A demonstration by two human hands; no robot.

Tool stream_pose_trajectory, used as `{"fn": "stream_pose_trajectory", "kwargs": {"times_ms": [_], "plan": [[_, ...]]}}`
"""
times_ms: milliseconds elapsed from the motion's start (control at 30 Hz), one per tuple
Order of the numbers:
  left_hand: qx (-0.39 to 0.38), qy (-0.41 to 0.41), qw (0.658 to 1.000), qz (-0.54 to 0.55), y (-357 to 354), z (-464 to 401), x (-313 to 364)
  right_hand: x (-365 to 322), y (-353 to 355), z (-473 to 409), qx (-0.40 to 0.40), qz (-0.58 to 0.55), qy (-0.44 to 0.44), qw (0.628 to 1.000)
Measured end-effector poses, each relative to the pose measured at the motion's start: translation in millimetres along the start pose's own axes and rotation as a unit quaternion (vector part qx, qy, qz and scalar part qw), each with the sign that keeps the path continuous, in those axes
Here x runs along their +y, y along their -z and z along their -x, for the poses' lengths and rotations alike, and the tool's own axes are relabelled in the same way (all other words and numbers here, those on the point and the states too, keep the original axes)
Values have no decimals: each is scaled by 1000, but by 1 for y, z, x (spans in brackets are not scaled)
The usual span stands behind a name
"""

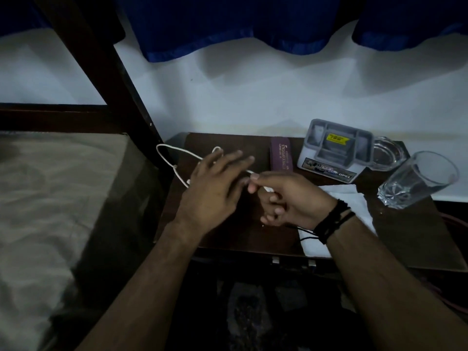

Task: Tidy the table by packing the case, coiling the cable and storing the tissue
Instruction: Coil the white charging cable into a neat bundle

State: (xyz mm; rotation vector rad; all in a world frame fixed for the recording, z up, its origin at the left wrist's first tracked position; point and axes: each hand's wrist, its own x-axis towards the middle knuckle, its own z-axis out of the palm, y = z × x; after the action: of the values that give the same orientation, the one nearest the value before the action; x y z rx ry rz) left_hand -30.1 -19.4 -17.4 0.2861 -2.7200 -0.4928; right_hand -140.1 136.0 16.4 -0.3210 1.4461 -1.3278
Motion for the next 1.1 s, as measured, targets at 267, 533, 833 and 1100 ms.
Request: {"fn": "stream_pose_trajectory", "kwargs": {"times_ms": [267,533,833,1100], "plan": [[-107,56,958,260,-9,-6,36,13,8,12,-298,-222,31,928],[-133,36,983,122,-23,-15,40,-9,13,-4,-220,-376,194,879],[-98,9,985,142,-5,-17,27,19,44,-23,223,304,355,855],[1,-45,989,144,2,-17,11,22,33,-15,108,326,242,907]]}}
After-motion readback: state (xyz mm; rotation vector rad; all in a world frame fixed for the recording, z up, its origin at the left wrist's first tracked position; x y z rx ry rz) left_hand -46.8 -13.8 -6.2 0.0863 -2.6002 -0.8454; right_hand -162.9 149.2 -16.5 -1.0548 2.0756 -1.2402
